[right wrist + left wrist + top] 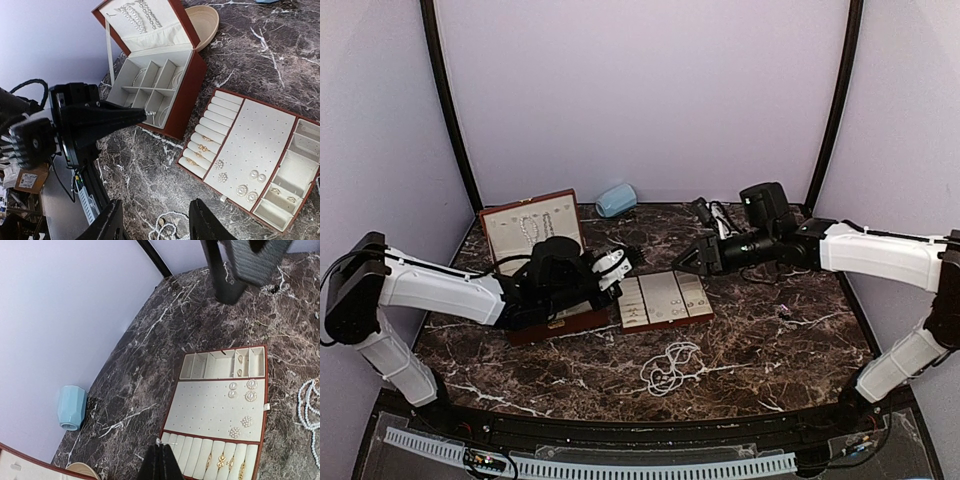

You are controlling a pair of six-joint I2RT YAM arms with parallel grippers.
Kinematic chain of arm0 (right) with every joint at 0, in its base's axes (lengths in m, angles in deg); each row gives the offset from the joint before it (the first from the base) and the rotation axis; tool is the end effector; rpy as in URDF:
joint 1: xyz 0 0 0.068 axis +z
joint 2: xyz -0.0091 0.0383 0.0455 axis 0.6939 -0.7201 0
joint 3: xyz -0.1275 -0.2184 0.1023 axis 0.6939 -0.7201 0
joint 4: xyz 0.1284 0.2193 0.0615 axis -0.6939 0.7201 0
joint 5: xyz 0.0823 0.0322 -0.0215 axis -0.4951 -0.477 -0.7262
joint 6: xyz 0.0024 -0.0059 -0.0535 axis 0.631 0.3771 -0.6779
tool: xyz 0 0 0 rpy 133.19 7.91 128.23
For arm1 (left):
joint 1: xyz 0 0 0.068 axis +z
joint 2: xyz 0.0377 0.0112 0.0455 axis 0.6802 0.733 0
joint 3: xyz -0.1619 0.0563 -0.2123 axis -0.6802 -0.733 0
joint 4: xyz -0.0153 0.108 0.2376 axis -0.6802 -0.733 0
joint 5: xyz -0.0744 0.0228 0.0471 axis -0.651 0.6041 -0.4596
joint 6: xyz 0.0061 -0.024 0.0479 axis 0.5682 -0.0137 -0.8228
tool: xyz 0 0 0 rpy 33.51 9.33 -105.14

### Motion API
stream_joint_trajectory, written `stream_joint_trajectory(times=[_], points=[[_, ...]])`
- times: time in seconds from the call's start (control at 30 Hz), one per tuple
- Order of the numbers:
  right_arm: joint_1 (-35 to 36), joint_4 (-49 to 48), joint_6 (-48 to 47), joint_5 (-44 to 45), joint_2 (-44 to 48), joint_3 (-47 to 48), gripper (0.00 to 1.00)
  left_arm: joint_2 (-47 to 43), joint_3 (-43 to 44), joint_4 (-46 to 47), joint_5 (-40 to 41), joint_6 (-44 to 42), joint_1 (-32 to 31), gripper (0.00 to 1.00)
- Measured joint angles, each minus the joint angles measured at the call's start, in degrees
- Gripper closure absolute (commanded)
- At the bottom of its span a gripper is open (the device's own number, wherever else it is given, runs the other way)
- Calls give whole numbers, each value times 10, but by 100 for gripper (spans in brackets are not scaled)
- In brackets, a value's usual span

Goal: Organize the mixed jewelry
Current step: Insert the earring into the earring holder.

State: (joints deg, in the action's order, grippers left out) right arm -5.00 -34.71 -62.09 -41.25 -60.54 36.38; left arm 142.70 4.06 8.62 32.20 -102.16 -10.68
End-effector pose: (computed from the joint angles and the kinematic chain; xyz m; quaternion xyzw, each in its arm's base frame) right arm 0.2414 0.2190 0.2751 -0.2244 0.8250 0.4493 0.2591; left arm 0.2089 -0.2725 0.2313 0.4858 0.6098 -0.0510 0.6241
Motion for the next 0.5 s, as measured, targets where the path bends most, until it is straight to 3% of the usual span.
stream_joint_trajectory(times=[0.17, 0.5], points=[[-10, -12, 10, 33, 38, -27, 55, 39, 0, 17, 25, -27, -13, 100], [-99, -70, 51, 66, 135, -123, 55, 131, 8, 50, 57, -24, -32, 100]])
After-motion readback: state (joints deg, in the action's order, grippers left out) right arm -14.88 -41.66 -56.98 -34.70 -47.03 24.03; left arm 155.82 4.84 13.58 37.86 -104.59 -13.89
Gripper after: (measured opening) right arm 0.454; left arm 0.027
